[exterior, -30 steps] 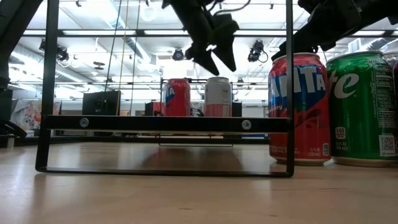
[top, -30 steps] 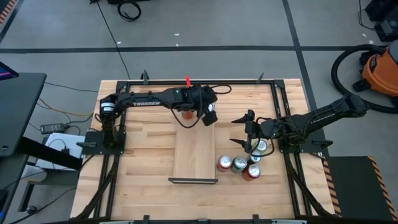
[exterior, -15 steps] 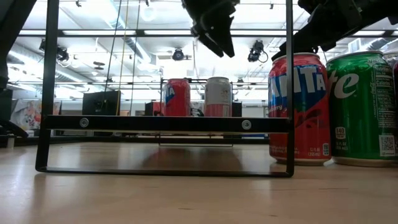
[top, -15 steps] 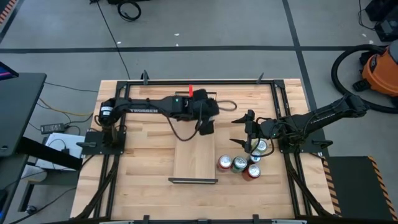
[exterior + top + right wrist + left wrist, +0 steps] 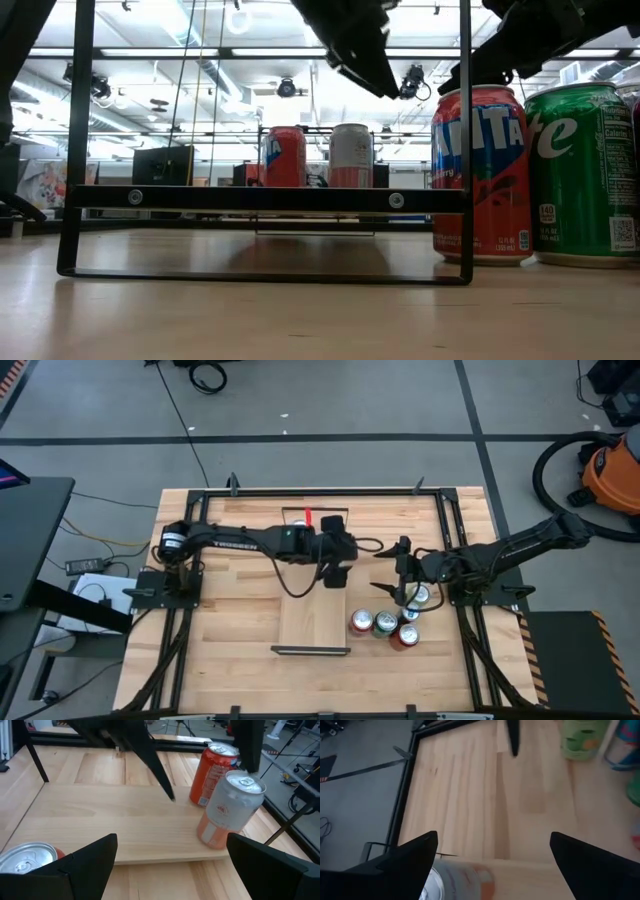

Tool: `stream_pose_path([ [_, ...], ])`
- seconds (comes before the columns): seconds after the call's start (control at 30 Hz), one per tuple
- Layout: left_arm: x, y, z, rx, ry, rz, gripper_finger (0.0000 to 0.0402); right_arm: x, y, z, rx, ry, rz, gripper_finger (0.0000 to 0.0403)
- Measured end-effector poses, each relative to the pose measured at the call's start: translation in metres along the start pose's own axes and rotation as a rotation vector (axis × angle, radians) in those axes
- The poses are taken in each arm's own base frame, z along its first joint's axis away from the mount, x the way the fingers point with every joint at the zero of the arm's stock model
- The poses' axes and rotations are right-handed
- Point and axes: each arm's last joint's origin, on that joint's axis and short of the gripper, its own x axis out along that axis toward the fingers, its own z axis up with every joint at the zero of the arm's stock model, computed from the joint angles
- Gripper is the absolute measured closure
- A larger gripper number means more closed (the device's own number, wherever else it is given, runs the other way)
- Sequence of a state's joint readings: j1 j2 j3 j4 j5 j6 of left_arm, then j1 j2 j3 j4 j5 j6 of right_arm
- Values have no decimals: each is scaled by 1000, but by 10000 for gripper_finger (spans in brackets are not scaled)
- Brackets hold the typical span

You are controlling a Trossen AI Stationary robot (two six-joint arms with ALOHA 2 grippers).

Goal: Place canned beverage on shelf
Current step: Put the pink white soda can on the shelf

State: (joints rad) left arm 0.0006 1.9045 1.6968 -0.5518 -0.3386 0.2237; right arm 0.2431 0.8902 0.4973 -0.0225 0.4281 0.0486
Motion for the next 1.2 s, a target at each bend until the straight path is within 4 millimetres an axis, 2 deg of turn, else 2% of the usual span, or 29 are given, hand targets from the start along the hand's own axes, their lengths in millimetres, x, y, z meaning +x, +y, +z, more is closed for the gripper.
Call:
stream_pose_path([
  [0.2, 14, 10, -7, -30, 1, -20, 4, -8, -4, 2, 6, -12, -20, 17],
  [0.57, 39, 27, -19, -22, 42, 0, 4, -3, -1, 0, 10, 5, 3, 17],
  [0.8, 44, 26, -24, 41, 85, -5, 4, -2, -1, -2, 4, 18, 2, 17],
  [1.2, 43, 28, -28, 36, 126, -5, 4, -2, -1, -2, 13, 19, 2, 17],
])
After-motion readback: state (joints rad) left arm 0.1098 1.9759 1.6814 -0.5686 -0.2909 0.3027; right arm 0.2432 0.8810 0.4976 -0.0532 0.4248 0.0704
